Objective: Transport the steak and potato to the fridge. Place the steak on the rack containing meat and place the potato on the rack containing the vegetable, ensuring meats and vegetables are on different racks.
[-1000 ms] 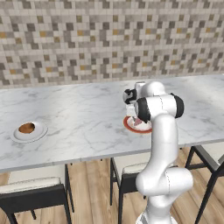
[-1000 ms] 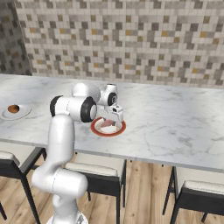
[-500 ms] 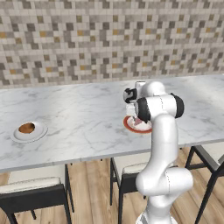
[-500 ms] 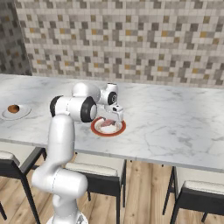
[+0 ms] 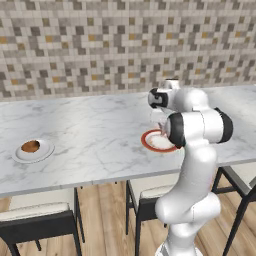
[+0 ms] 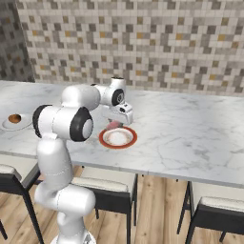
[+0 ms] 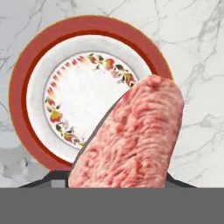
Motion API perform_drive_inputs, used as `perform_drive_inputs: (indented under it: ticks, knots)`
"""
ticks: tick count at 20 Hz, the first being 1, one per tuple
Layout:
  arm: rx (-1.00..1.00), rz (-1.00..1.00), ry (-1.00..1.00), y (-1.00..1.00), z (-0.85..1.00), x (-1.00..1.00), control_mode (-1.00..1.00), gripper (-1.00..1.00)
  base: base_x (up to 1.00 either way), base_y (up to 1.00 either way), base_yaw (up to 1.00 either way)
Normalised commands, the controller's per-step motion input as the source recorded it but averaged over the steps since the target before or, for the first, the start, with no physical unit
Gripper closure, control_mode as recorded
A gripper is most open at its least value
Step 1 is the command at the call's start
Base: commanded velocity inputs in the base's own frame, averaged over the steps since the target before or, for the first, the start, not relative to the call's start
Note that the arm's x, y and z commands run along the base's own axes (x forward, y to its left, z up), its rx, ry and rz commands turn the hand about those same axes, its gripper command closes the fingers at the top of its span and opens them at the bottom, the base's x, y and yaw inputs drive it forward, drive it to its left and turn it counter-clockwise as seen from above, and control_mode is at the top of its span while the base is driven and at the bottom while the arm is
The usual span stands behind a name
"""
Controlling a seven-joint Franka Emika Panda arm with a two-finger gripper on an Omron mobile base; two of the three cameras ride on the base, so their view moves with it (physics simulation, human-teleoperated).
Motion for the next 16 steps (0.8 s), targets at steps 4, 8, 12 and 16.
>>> perform_drive_inputs:
  ticks: [4, 8, 12, 16]
  knots:
    - [0.00, 0.14, -0.06, 0.00, 0.97, -1.00, -1.00, 1.00, 0.00, 0.00, 0.00]
    - [0.00, 0.15, -0.14, 0.00, 0.77, -1.00, -1.00, 1.00, 0.00, 0.00, 0.00]
    - [0.00, 0.11, -0.19, 0.01, 0.67, -1.00, -1.00, 1.00, 0.00, 0.00, 0.00]
    - [0.00, 0.04, -0.26, 0.09, 0.82, -1.00, -1.00, 1.00, 0.00, 0.00, 0.00]
